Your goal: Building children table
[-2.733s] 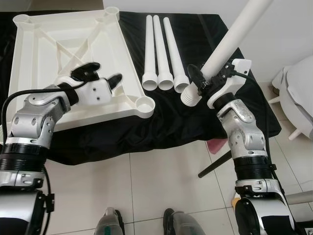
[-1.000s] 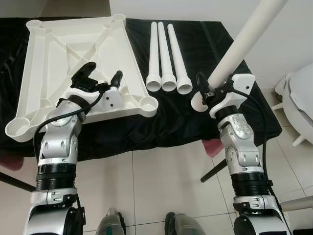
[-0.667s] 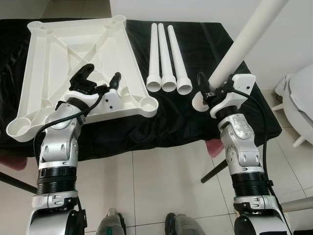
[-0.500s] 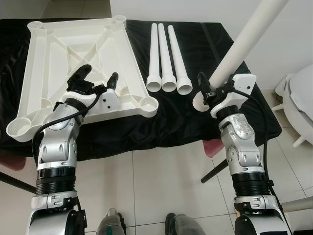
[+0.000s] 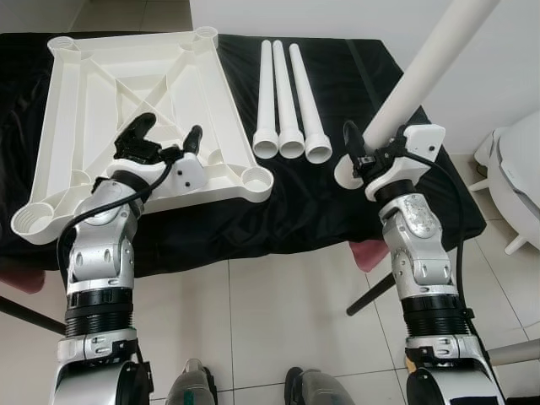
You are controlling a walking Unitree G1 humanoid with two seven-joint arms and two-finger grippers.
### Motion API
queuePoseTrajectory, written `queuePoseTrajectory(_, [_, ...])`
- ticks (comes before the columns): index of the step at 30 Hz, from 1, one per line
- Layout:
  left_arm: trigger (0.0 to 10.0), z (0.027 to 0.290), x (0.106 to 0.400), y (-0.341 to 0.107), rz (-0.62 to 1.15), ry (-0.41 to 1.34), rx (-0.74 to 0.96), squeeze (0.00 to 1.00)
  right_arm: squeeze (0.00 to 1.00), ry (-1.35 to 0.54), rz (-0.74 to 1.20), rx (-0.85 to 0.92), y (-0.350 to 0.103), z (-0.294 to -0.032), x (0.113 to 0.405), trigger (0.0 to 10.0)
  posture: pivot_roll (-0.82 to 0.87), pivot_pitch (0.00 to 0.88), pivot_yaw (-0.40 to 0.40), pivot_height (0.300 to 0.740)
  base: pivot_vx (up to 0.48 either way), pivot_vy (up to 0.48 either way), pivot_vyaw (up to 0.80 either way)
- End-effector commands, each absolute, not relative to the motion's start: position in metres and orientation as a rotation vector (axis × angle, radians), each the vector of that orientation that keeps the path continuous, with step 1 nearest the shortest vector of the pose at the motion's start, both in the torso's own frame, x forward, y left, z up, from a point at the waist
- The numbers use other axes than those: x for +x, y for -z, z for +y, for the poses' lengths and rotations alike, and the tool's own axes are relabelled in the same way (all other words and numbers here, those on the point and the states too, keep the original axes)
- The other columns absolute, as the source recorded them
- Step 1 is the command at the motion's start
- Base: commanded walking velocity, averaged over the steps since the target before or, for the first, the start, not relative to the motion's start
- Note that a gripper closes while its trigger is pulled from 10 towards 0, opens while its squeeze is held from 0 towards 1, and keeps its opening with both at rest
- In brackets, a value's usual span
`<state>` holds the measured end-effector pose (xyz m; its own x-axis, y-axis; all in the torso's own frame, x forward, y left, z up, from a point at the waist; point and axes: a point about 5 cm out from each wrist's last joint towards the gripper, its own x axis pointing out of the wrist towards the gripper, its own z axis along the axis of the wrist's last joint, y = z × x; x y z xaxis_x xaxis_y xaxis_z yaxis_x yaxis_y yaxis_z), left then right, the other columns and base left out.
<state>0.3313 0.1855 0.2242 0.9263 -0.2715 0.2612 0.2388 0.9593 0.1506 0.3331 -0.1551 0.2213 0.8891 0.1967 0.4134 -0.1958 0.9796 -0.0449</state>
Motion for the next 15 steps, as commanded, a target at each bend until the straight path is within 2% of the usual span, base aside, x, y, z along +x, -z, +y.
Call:
queuePoseTrajectory(1, [10.0, 0.1961, 0.3324, -0.2302, -0.308, 0.027, 0.083, 0.0, 0.0, -0.188, -0.442, -0.005, -0.2224, -0.1584, 0.3339, 10.0, 0.01, 0.074, -0.005, 0.74, 0.24, 0.0, 0.0])
queuePoseTrajectory(15, [10.0, 0.1946, 0.3324, -0.232, -0.319, 0.031, 0.078, 0.0, 0.0, -0.184, -0.443, -0.012, -0.2226, -0.1613, 0.3354, 10.0, 0.02, 0.062, -0.009, 0.74, 0.254, 0.0, 0.0])
